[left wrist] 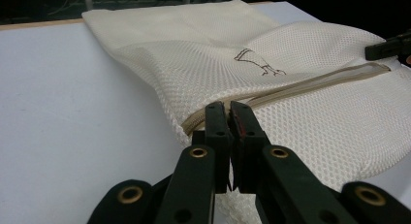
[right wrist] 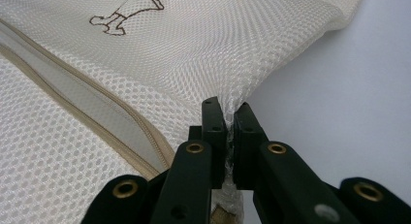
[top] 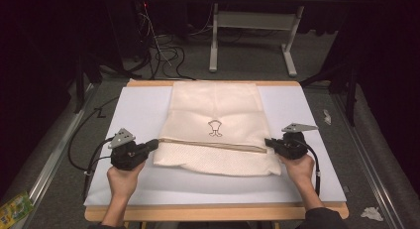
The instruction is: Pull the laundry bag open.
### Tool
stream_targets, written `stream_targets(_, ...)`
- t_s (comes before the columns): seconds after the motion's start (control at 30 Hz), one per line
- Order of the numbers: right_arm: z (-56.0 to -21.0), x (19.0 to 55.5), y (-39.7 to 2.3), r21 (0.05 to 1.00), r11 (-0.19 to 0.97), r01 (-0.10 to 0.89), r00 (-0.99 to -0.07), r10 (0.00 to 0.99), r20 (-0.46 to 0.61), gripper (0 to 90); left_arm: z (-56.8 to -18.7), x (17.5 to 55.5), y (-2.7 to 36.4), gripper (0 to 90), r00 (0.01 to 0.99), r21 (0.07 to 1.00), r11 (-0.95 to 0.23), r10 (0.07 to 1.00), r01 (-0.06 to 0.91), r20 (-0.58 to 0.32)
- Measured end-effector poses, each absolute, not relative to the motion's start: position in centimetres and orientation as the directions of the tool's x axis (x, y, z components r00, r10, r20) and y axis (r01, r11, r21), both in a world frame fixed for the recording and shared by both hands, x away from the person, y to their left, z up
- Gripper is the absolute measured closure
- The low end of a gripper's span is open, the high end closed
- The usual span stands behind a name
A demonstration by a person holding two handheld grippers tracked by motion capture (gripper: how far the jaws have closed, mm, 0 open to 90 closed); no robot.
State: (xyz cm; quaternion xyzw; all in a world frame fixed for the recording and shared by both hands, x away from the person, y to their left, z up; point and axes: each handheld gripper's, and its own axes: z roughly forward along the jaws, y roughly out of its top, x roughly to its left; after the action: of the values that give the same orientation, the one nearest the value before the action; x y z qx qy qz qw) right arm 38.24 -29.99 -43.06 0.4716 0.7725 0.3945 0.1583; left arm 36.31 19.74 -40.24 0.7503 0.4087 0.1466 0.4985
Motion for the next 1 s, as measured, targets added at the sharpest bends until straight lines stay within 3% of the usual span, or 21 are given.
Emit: stream_targets(1.0,-41.8,38.1,-31.3,0.776,0.205,0.597,-0.484,0.863,0.144,88.0,-40.1,36.7,19.6,87.3,0.629,0.855,-0.192,0.755,0.482,-0.185)
